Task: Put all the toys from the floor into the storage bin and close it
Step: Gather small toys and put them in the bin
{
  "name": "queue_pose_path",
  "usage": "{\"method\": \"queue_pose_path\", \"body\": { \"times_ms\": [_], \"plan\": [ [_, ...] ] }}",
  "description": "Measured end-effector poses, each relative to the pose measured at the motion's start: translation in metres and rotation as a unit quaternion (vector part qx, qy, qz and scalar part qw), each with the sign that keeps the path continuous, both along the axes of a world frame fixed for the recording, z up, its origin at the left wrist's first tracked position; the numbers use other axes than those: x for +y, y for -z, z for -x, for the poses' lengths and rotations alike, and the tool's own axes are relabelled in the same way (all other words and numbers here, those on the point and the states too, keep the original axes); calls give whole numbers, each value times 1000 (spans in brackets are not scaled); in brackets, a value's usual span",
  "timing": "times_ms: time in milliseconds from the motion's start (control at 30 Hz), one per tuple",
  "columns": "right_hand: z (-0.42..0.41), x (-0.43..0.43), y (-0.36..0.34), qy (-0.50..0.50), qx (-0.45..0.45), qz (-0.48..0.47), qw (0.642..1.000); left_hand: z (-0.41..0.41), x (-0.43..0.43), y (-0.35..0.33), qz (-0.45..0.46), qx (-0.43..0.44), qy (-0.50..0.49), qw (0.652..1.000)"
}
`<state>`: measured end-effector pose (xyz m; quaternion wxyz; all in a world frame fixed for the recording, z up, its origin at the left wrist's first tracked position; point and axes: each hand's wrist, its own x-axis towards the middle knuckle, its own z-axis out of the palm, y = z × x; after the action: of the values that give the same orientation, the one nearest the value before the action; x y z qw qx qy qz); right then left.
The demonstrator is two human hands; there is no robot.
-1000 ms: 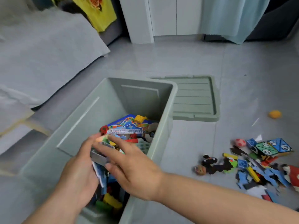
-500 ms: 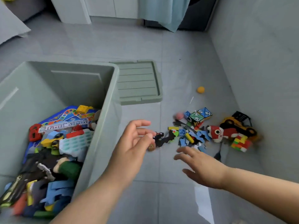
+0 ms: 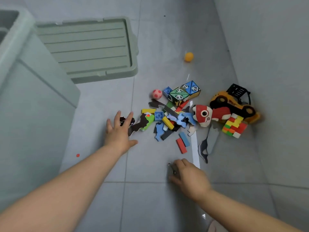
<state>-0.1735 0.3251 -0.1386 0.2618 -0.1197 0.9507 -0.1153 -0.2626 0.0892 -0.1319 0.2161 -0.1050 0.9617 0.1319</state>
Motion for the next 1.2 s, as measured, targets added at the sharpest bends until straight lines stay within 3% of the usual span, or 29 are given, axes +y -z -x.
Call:
{"method": "queue_pose_path", "body": {
  "times_ms": [100, 233, 333, 467, 533, 633, 700, 800, 933, 1067, 1200],
  "plan": [
    [9, 0, 13, -50, 69, 14, 996, 3, 0, 14, -9, -13, -38, 999],
    [18, 6, 25, -96, 116, 37, 988, -34, 4, 31, -40, 92, -41, 994],
    [24, 8, 26, -94, 121, 68, 986, -52, 5, 40, -88, 115, -56, 988],
    [37, 20, 16, 82, 44, 169, 981, -54, 17, 29, -233, 153, -153, 948],
    [48, 26, 8, 202, 26, 235, 950, -53, 31, 17, -276, 193, -208, 918],
    [66, 29, 4, 325, 50, 283, 901, -54, 62, -6, -362, 254, -289, 849],
    [74, 31, 5, 343, 59, 268, 898, -59, 81, -14, -395, 269, -343, 809],
    [80, 29, 8, 307, 87, 228, 920, -71, 104, -19, -431, 245, -409, 766],
    [77, 20, 18, 228, 105, 144, 957, -76, 107, -27, -503, 122, -421, 745],
    [73, 11, 15, 215, 112, 94, 966, -70, 95, -25, -614, -3, -455, 645],
    [66, 10, 30, 65, 141, -10, 988, -68, 92, -30, -657, -18, -460, 598]
  ]
}}
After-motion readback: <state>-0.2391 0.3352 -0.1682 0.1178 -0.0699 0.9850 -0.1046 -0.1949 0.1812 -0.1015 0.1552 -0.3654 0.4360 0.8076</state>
